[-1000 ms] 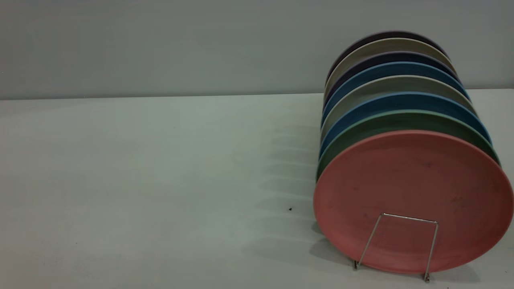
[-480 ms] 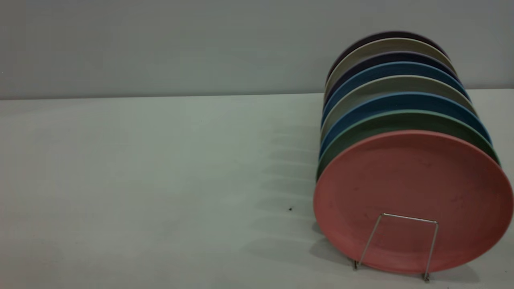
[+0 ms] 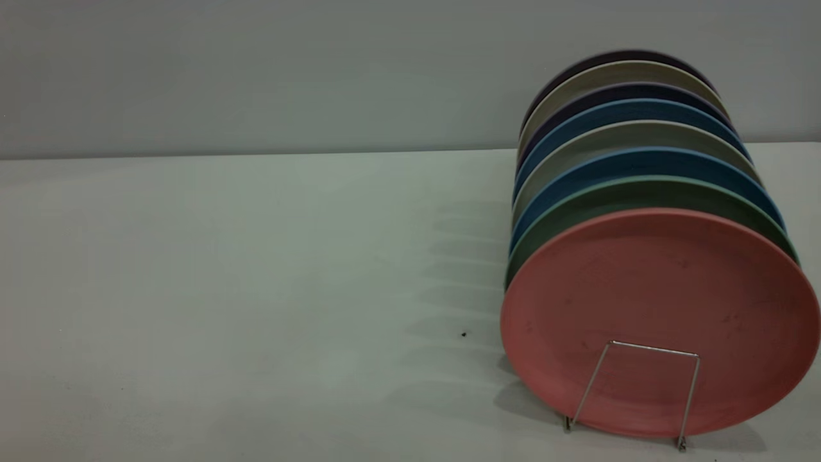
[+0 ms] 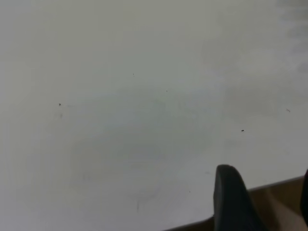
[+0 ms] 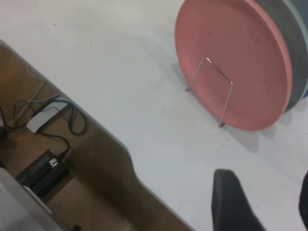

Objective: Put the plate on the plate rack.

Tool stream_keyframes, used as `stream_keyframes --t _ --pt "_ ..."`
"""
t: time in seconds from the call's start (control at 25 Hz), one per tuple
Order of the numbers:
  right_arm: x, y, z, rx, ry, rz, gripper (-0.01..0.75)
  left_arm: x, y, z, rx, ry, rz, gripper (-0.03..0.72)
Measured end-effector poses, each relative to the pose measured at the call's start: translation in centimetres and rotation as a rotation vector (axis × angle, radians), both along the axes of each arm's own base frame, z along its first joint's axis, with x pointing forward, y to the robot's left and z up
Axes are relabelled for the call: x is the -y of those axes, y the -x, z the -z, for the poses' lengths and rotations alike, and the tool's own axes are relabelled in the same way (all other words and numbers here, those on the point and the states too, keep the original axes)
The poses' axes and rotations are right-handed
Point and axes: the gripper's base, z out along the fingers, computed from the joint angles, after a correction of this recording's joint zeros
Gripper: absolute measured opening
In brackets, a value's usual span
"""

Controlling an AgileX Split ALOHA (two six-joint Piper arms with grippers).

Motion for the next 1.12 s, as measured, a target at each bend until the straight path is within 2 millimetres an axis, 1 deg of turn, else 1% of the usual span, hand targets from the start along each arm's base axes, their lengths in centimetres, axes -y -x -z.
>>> stream_keyframes --t 0.84,0.96,1.12 --pt "0.0 -0.01 0.02 0.0 0.001 0.003 0.362 0.0 -0.01 -0.01 0.002 0.0 0.0 0.381" --pt "0.03 0.01 0.04 0.0 0.001 0.071 0.362 0.0 -0.01 -0.01 0.002 0.0 0.0 0.381" --pt "0.14 0.09 0.04 -0.001 0.001 0.249 0.362 0.05 0.0 -0.01 0.002 -0.001 -0.034 0.381"
